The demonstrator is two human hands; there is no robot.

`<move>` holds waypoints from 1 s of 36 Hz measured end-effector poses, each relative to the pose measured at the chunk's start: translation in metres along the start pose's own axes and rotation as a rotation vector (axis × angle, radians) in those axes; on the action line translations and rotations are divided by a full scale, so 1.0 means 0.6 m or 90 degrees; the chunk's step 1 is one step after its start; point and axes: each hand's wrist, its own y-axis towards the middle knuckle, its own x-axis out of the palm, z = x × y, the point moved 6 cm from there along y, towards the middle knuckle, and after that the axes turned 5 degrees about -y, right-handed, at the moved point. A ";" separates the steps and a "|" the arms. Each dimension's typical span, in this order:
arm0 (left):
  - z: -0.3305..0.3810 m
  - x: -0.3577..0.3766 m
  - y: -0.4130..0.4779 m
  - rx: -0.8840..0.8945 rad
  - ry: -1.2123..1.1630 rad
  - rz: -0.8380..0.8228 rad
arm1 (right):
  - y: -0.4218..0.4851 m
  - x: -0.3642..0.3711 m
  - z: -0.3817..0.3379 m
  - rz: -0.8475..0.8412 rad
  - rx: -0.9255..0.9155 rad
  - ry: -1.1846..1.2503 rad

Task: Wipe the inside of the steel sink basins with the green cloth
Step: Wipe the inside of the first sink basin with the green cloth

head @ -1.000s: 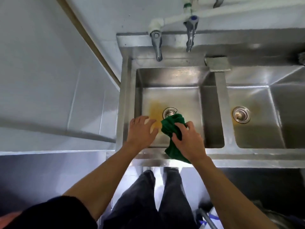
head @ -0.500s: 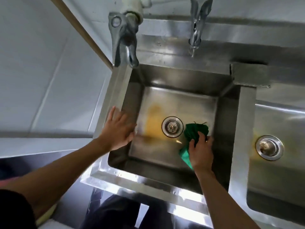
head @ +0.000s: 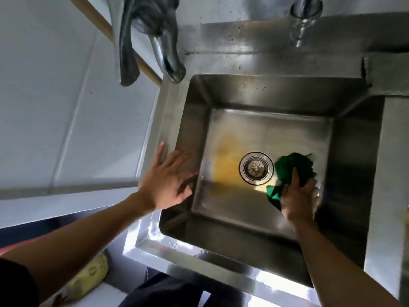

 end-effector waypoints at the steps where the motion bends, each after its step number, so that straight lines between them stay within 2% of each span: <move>1: -0.001 0.001 0.000 -0.002 0.001 0.003 | -0.010 0.008 0.002 -0.017 -0.010 -0.015; 5: -0.002 0.005 -0.001 -0.004 0.010 0.015 | -0.056 0.039 0.024 -0.088 -0.006 -0.023; 8: -0.001 0.002 -0.002 -0.010 0.010 0.023 | -0.053 0.033 0.035 -0.099 0.024 0.014; 11: 0.002 -0.002 -0.002 -0.008 0.005 0.033 | -0.017 0.015 0.036 -0.081 0.073 0.029; 14: 0.001 0.000 -0.001 -0.008 0.000 0.044 | 0.024 -0.010 0.024 0.005 0.103 0.089; 17: -0.001 0.001 -0.001 -0.009 -0.005 0.051 | 0.056 -0.027 0.002 0.062 0.062 0.109; 22: -0.001 0.003 -0.002 -0.011 -0.010 0.061 | 0.029 0.001 -0.005 -0.024 -0.082 -0.020; 26: -0.001 0.001 -0.004 -0.015 -0.013 0.059 | -0.026 0.034 0.030 -0.006 -0.169 -0.108; 31: 0.001 -0.003 -0.001 -0.019 -0.018 0.063 | 0.021 0.029 0.045 0.055 -0.158 -0.118; 36: 0.001 -0.003 -0.001 -0.023 -0.022 0.064 | 0.106 -0.003 0.004 0.102 -0.111 0.012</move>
